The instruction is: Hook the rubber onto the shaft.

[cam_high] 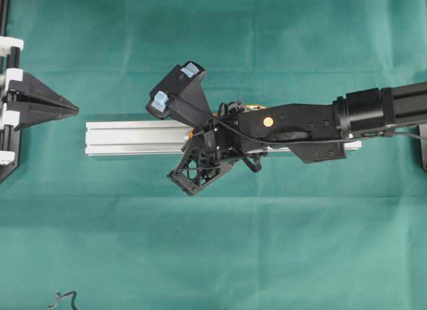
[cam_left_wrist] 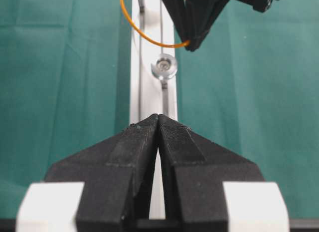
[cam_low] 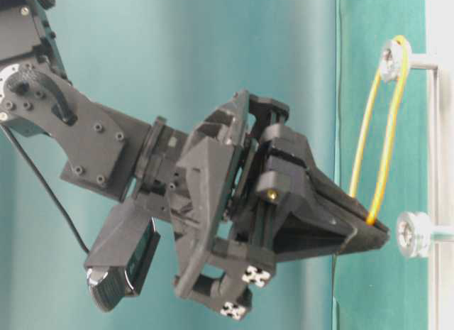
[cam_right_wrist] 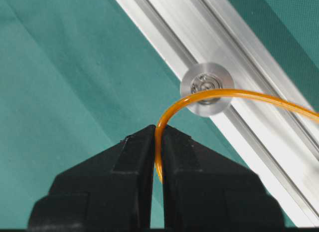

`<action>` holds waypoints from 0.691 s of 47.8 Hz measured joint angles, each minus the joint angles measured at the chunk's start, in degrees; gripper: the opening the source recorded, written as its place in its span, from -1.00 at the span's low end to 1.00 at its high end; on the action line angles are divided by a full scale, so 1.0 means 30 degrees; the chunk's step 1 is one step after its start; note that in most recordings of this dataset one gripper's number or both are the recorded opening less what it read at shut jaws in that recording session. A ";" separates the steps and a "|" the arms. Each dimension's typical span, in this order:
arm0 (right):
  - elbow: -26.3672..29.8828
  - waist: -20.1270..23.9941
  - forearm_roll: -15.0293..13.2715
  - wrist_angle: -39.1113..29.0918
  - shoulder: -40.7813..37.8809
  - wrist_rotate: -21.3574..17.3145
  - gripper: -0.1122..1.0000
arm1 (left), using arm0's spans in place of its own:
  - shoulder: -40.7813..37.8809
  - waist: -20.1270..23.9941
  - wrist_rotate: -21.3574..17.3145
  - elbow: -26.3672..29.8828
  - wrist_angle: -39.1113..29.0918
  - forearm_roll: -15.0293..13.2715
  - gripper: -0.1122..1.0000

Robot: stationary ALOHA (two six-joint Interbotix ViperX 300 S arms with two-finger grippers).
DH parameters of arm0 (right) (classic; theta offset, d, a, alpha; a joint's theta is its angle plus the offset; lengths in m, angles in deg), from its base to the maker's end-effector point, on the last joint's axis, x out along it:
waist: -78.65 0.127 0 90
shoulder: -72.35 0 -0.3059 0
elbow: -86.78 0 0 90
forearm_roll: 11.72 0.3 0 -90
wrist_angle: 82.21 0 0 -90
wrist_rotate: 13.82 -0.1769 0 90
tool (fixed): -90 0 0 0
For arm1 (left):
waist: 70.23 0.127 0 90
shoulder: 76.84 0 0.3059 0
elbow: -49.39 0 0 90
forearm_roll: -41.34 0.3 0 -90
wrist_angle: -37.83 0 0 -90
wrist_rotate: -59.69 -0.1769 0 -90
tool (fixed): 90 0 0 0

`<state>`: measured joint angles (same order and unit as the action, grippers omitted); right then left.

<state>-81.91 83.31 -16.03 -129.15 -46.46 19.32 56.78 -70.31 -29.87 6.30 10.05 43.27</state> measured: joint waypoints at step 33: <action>0.0234 -0.0469 -0.0059 0.1318 -0.0732 -0.0029 -0.69 | 0.0000 -0.0029 0.0000 0.0000 0.0205 0.0000 -0.80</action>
<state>-81.21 81.90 -16.20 -125.19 -48.65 19.23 56.78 -70.40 -29.87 6.30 10.67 43.27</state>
